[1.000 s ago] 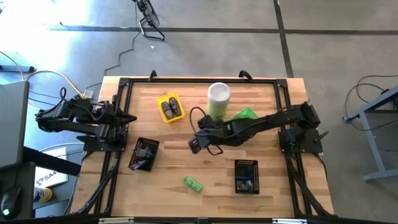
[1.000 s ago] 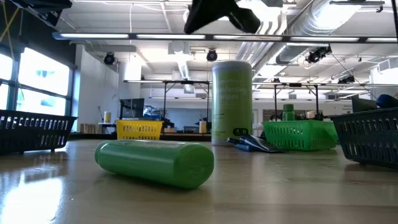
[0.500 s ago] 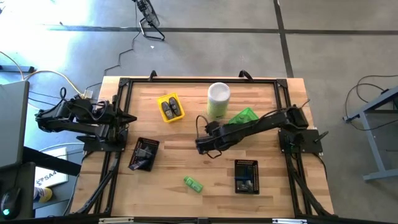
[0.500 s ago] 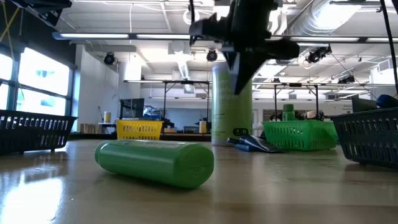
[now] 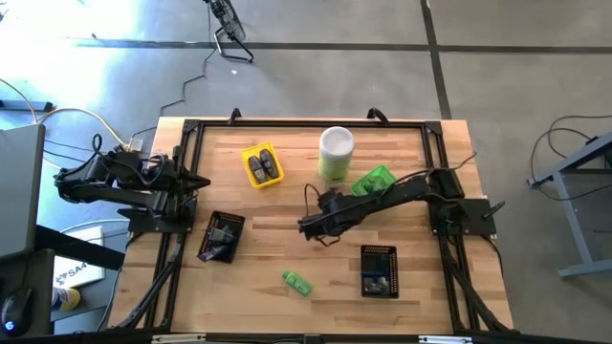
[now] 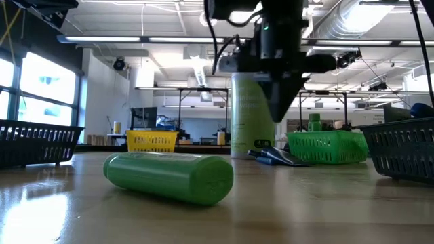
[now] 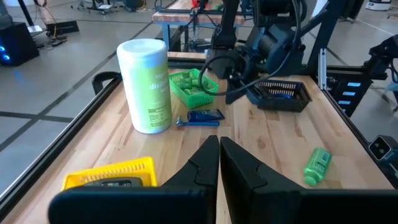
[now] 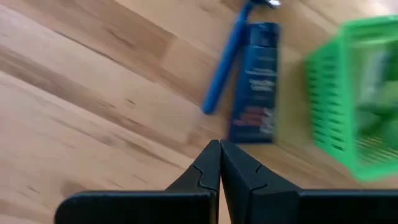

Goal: Pick & Place Travel size toiletries
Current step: Adjust the green bin

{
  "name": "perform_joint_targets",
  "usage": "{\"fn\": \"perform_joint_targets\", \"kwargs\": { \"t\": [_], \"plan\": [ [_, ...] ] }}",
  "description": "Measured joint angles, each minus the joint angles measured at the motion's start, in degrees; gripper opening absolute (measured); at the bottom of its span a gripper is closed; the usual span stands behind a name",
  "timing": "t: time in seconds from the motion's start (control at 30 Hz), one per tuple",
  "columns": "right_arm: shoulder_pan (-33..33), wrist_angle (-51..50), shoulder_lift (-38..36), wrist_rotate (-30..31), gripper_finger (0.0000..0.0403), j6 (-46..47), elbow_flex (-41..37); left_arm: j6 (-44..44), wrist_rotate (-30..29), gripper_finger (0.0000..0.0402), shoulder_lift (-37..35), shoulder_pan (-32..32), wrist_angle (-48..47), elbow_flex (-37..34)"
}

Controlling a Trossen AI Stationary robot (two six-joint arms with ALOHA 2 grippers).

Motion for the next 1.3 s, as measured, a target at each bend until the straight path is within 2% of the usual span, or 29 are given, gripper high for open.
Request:
{"fn": "perform_joint_targets", "kwargs": {
  "t": [0.27,0.57,1.03,1.3],
  "plan": [
    [1.61,-0.74,-5.08,-0.57,0.0003,1.13,-7.0,-0.02,0.0,0.001,0.0,0.0,0.01,0.0],
    [0.58,11.51,-10.41,-1.44,0.0003,1.07,-20.07,-0.03,-0.31,0.001,0.0,0.0,0.0,0.0],
    [-2.94,10.97,-10.56,7.19,0.0003,8.91,-27.28,-1.53,-0.79,0.001,0.02,0.0,0.02,0.0],
    [-5.97,10.74,-10.56,9.21,0.0003,12.64,-32.25,-1.55,-0.96,0.001,0.02,0.0,-0.04,0.0]
  ]
}}
